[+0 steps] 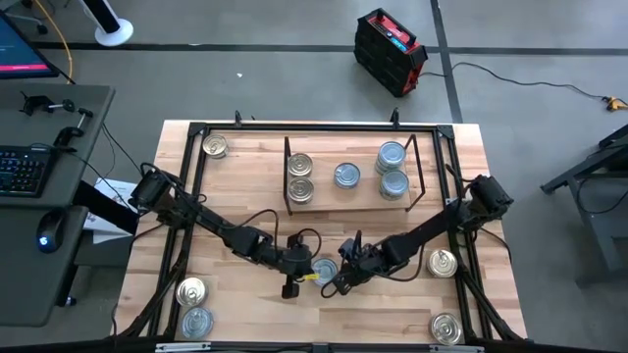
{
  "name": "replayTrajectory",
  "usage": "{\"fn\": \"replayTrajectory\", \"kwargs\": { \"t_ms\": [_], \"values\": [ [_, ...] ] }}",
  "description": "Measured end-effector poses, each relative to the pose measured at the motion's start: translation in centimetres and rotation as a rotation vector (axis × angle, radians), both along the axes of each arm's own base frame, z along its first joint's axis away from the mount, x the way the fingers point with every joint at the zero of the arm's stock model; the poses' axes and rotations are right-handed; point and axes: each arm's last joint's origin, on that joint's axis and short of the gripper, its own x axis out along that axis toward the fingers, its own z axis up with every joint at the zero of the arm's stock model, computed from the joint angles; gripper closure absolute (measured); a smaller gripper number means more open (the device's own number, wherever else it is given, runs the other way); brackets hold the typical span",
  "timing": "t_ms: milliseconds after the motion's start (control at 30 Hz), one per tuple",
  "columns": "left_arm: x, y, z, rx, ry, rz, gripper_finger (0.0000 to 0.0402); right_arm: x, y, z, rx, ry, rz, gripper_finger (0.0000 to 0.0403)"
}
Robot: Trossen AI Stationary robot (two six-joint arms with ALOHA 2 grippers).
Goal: Stack canned seafood by type on shelf
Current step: Stack the blue tuna can on top of the other blue tuna can on the shelf
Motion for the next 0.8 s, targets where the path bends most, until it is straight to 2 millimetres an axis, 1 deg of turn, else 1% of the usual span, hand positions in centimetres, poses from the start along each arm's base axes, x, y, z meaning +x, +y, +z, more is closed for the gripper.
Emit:
{"fn": "replayTrajectory", "kwargs": {
  "t_ms": [133, 200, 267, 533, 667, 800],
  "values": [
    [0.0, 0.0, 0.0, 0.021, -0.009, -0.021, 0.0401, 0.1, -0.1, 0.0, 0.000, 0.000, -0.004, 0.0403],
    [0.2, -0.1, -0.5, 0.034, -0.008, -0.034, 0.0401, 0.1, -0.2, 0.0, 0.000, 0.000, -0.007, 0.0403],
    [0.2, -0.1, -1.5, 0.044, 0.018, -0.040, 0.0401, 0.2, -0.3, 0.0, 0.000, -0.002, -0.011, 0.0403],
    [0.4, -0.2, -2.3, 0.047, 0.042, -0.039, 0.0401, 0.5, -0.4, 0.2, 0.001, -0.038, -0.023, 0.0403],
    [0.2, -0.2, -2.5, 0.049, 0.072, -0.051, 0.0401, 0.9, -0.2, 0.7, 0.017, -0.087, -0.027, 0.0403],
    [-0.2, -0.6, -2.5, 0.047, 0.084, -0.055, 0.0401, 1.2, 0.3, 2.0, 0.041, -0.114, -0.012, 0.0403]
  ]
}}
